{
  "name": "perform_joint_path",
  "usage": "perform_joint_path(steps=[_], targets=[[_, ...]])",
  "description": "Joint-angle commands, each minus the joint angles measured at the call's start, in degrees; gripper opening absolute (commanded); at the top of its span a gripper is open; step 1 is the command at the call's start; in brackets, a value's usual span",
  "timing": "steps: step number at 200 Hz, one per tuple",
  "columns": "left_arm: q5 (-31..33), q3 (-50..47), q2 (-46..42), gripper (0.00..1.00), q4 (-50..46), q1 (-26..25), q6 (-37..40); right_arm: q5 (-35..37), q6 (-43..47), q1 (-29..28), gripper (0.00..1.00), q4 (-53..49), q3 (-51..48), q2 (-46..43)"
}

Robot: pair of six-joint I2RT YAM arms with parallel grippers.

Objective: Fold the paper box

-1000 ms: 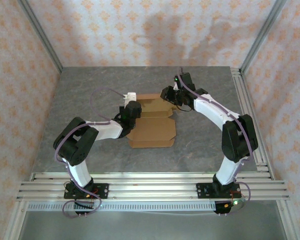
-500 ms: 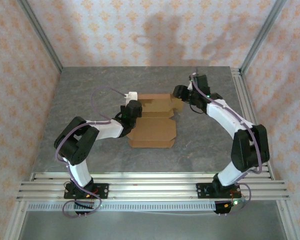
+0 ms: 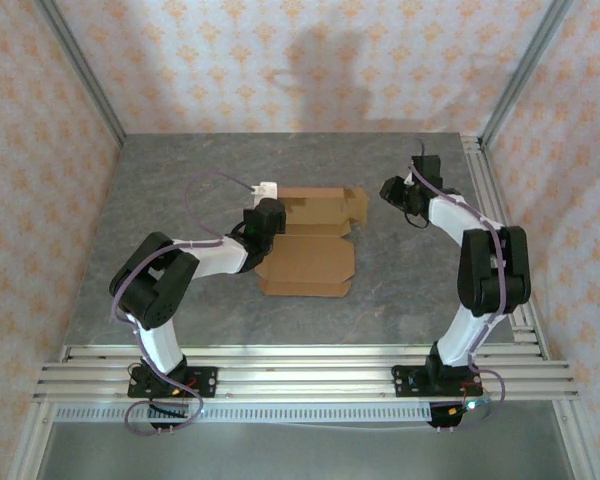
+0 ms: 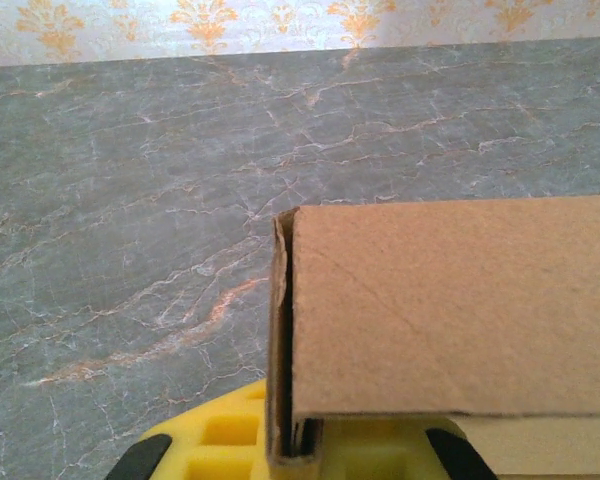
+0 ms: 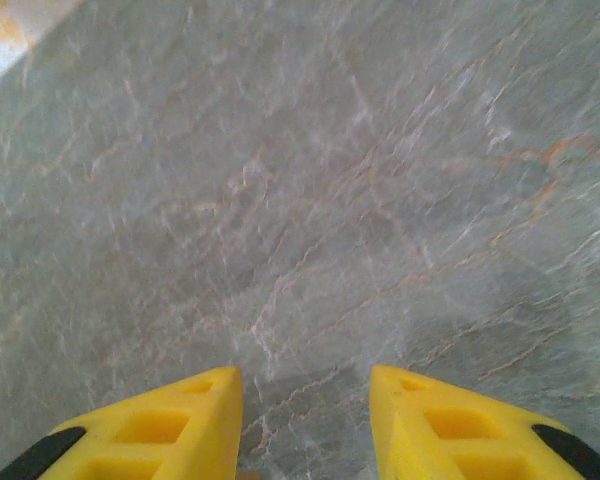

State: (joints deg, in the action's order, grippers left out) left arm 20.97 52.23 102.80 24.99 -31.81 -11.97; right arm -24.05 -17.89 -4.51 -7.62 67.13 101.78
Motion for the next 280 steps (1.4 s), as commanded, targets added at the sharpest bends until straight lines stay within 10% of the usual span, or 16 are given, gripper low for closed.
perform_joint_path(steps=[1,96,280], targets=[[-2.9,-0.8,2.8,0.00,-9.0,0.2,-0.8,-5.7,2.7,-0.2,0.39,3.8,1.0,0.5],[-4.6,0.2,3.1,0.00,-11.1,1.2,-2.8,-19.9,11.8,-1.7,0.39,9.2,-2.2,2.8],[-7.8,2.0,4.7,0.00,-13.3,1.9,-3.4,-22.3,23.1,-6.7,0.40,14.3,-7.8,-1.8]])
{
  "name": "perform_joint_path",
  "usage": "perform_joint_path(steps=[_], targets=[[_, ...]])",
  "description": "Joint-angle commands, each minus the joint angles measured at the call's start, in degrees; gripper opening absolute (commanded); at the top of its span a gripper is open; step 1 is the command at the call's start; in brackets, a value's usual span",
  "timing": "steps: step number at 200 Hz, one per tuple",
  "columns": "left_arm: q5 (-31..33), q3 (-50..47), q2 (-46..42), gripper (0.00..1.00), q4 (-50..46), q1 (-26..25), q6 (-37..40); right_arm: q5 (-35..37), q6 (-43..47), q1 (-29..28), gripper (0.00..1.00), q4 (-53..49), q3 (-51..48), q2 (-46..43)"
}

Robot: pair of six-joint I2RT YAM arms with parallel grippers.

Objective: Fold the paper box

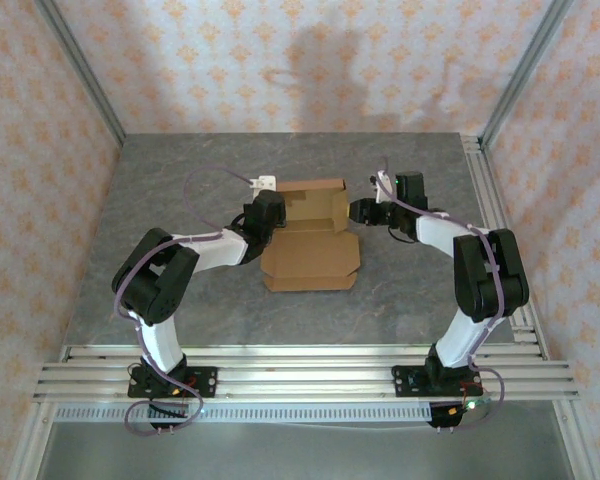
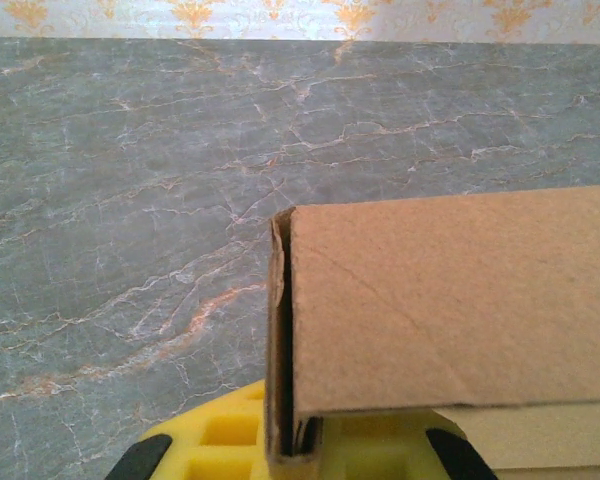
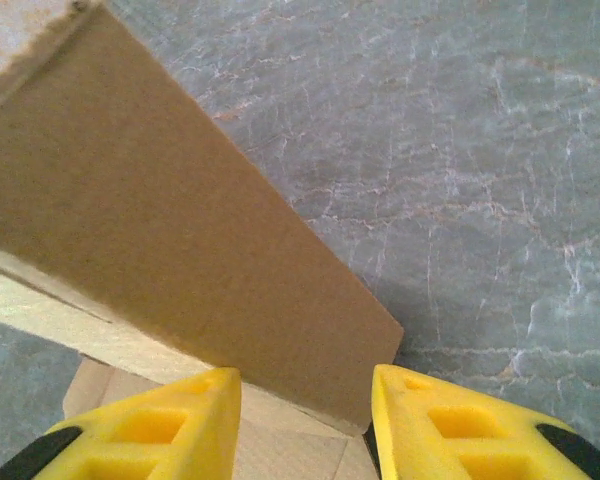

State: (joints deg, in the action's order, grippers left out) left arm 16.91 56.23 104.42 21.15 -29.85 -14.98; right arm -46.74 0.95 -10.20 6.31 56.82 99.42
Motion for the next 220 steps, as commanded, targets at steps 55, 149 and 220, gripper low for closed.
perform_joint_path(steps=[55,149,220], targets=[[-4.4,-1.1,3.5,0.00,-9.6,0.0,-0.2,-1.9,8.3,-2.1,0.40,2.8,1.7,0.0],[-4.8,-0.7,3.3,0.00,-10.1,0.0,0.2,6.0,9.3,-5.3,0.30,6.6,2.7,0.9],[-4.7,-1.1,3.4,0.00,-9.7,0.0,0.0,25.0,12.8,-12.2,0.25,11.2,0.8,0.6]])
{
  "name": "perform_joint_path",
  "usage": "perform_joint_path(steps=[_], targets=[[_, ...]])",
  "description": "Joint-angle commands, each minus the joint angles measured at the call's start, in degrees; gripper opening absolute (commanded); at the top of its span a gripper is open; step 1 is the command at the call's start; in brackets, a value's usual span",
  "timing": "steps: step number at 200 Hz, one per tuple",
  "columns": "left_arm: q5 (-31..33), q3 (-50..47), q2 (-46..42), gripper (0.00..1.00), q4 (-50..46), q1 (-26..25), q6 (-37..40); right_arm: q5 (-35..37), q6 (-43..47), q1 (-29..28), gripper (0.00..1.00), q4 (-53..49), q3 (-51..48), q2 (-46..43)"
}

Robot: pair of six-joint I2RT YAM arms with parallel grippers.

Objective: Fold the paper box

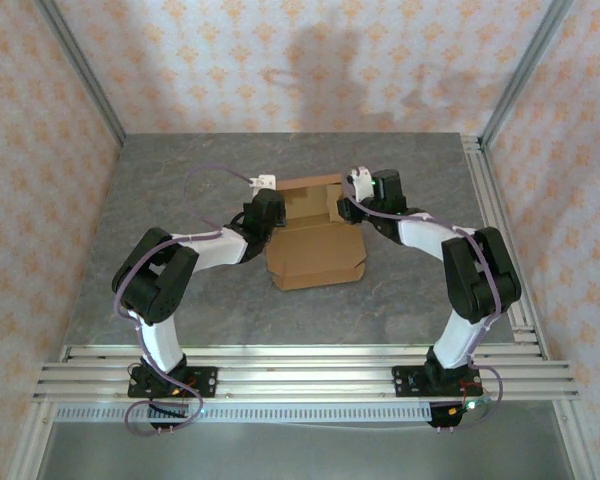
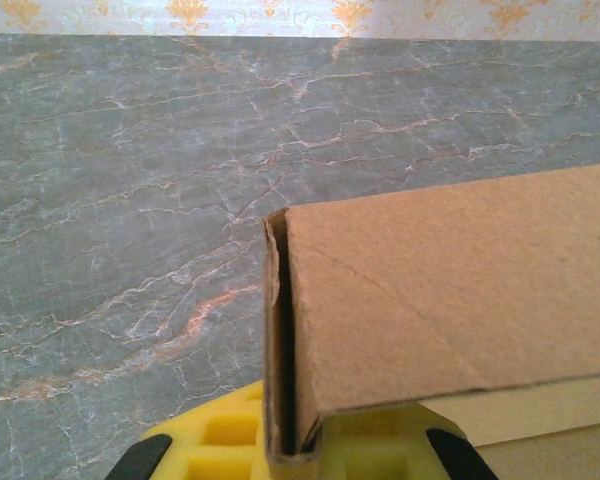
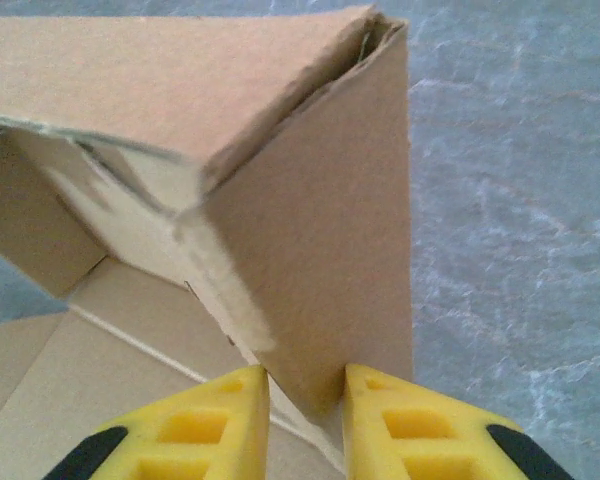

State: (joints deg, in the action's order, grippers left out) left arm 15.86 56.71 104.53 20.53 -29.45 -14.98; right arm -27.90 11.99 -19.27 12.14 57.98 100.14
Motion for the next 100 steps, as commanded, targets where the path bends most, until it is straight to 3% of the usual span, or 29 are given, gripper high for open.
perform_joint_path(steps=[1,53,100], targets=[[-3.7,-1.7,3.3,0.00,-9.1,-0.4,0.0,6.3,1.8,-3.2,0.25,5.4,-0.3,-0.1],[-3.4,-2.5,3.0,0.00,-8.8,-0.4,-0.1,14.7,2.1,-5.4,0.28,7.5,0.6,1.5],[-3.6,-2.6,3.0,0.00,-8.5,-0.4,-0.3,20.4,1.1,-6.6,0.24,7.3,2.7,4.2]])
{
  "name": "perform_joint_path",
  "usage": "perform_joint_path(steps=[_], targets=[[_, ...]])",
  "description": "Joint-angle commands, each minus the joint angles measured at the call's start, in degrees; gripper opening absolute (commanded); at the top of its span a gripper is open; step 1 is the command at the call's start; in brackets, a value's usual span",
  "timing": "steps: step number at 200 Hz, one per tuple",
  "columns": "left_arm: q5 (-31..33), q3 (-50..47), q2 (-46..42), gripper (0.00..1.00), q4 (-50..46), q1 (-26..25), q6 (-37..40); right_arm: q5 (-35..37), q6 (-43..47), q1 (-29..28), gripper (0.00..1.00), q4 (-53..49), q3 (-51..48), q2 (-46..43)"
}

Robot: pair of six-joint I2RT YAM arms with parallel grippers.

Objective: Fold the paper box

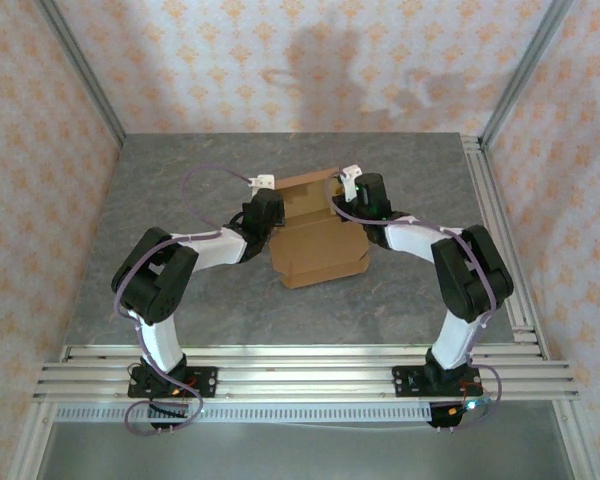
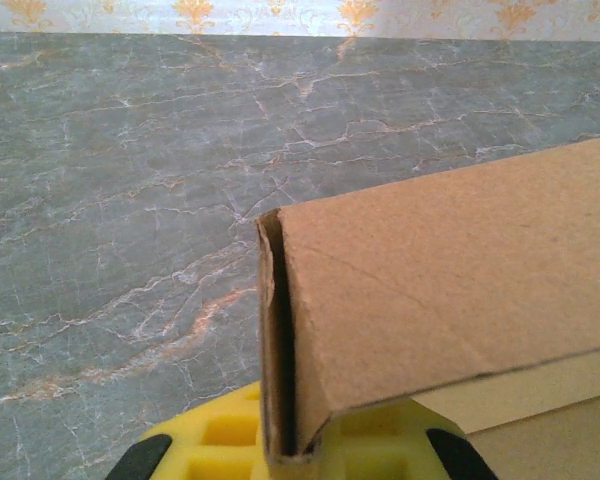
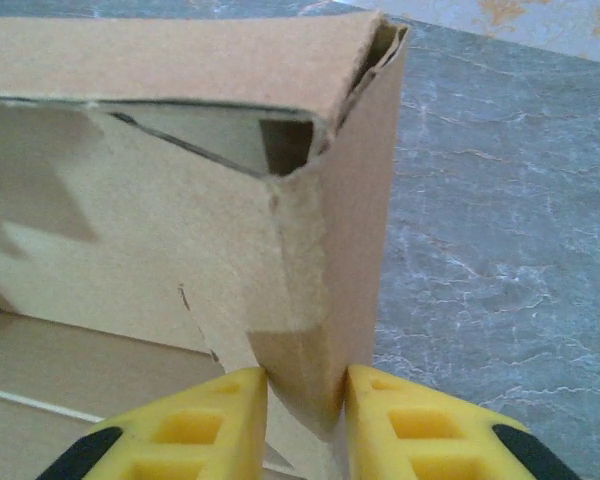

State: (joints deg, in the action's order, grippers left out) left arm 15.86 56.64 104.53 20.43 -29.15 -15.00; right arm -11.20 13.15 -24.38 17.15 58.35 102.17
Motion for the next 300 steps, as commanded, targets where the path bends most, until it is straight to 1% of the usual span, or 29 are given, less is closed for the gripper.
perform_joint_path(steps=[1,29,53,91,108,140,172,190,213,238,245,275,288,292,300], targets=[[-3.6,-2.5,3.1,0.00,-8.4,-0.7,-0.2,3.9,-0.1,-1.5,0.23,2.3,2.4,2.3],[-3.6,-2.2,3.2,0.00,-8.7,-0.7,-0.2,8.6,-0.5,-2.6,0.16,2.9,3.0,3.6],[-3.6,-2.2,3.2,0.00,-8.8,-0.8,-0.1,9.9,-0.5,-3.3,0.09,4.2,2.7,4.2],[-3.6,-2.1,3.4,0.00,-8.8,-0.8,0.0,10.4,-0.3,-3.5,0.04,4.9,2.9,5.0],[-3.6,-2.1,3.5,0.00,-8.7,-0.7,0.0,9.7,0.2,-3.4,0.05,4.6,3.6,5.5],[-3.7,-2.1,3.6,0.00,-8.6,-0.8,0.0,8.9,1.8,-3.4,0.16,4.7,4.7,7.0],[-3.6,-2.3,3.4,0.00,-8.6,-0.7,0.2,8.8,2.2,-3.4,0.24,4.9,6.0,8.5],[-3.5,-2.5,3.2,0.00,-8.6,-0.8,0.2,8.7,2.4,-3.4,0.24,4.9,6.7,9.1],[-3.5,-2.7,3.1,0.00,-8.5,-0.7,0.2,8.9,2.8,-3.4,0.19,4.6,7.2,9.4],[-3.5,-2.7,3.2,0.00,-8.5,-0.7,0.1,9.7,3.7,-3.4,0.07,4.4,7.7,10.3],[-3.6,-2.7,3.2,0.00,-8.5,-0.8,0.1,9.5,3.9,-3.4,0.00,3.8,8.0,10.4],[-3.5,-2.8,3.1,0.00,-8.5,-0.7,0.3,9.1,3.7,-3.4,0.00,3.7,8.5,10.6],[-3.5,-2.7,3.1,0.00,-8.5,-0.8,0.2,9.0,3.7,-3.4,0.14,3.7,9.0,11.0],[-3.6,-2.6,3.2,0.00,-8.5,-0.8,0.2,9.0,3.7,-3.4,0.17,3.9,9.1,11.1],[-3.7,-2.7,3.2,0.00,-8.5,-0.8,0.3,9.0,3.7,-3.4,0.20,4.1,9.5,11.5]])
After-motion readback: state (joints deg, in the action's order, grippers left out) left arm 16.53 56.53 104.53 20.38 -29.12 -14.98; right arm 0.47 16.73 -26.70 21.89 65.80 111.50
